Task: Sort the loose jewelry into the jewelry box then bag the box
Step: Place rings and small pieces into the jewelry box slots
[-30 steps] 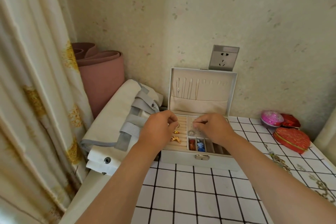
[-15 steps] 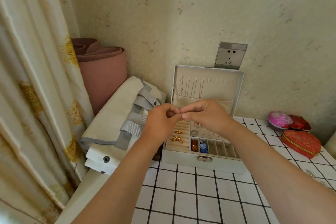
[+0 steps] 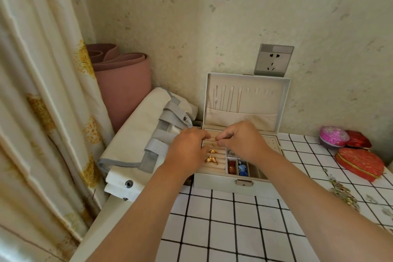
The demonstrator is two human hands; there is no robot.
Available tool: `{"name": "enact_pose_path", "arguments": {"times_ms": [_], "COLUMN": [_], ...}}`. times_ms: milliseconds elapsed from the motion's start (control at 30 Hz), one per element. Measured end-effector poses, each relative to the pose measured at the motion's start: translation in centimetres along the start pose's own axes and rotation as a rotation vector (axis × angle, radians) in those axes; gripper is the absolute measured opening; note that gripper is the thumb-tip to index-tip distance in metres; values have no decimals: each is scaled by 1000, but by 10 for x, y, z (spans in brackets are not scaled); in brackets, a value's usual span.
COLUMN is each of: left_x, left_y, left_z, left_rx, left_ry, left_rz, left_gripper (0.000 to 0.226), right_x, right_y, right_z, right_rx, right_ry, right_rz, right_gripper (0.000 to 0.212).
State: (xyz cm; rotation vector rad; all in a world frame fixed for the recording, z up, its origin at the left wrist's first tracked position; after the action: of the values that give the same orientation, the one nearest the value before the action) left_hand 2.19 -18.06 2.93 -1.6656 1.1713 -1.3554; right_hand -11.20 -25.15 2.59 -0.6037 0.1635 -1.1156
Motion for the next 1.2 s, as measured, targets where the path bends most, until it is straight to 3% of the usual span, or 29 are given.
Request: {"name": "enact_pose_path", "arguments": {"times_ms": [400, 700, 1000, 1200], "left_x": [-3, -3, -4, -4], "left_y": [13, 14, 18, 20], "left_z": [-5, -8, -14, -14], "left_rx": [82, 88, 183, 182], "left_ry": [100, 121, 141, 128], "left_rz": [84, 72, 149, 138], "left_gripper": [28, 31, 35, 36], "right_x": [-6, -5, 1, 1], "right_y": [15, 7, -22, -10], "right_z": [5, 14, 3, -5], "right_rx": [-239, -299, -247, -374], "right_ry": [-55, -78, 71, 87], "right_rz": [8, 115, 193, 241], "right_gripper": [9, 18, 11, 7]}}
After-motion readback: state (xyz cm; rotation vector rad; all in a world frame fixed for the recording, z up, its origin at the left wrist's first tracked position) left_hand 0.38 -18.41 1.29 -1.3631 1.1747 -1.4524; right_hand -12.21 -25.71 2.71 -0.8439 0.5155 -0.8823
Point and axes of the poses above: each hand's wrist, its own x-axis towards the middle knuckle, its own y-axis out of the palm, z = x × y, the point moved 8 cm from there along x, towards the middle knuckle, and after that the axes turned 15 degrees about x, right-handed, at the moved point
